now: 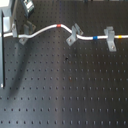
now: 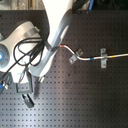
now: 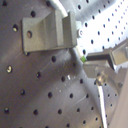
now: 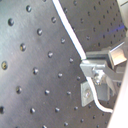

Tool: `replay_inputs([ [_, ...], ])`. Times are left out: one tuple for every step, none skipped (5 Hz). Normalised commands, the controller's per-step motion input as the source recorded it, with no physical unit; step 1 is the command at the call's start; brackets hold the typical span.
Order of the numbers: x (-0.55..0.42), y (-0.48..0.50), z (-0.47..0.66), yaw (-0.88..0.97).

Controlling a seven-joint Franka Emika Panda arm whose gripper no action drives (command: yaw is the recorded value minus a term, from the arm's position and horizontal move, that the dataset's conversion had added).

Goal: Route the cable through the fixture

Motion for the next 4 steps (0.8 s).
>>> replay_inputs([
  [0.130, -0.439, -0.03, -0.30],
  [0.344, -0.321, -0.37, -0.19],
  [0.248, -0.180, -0.38, -0.02],
  [0.235, 0.003, -0.35, 0.00],
])
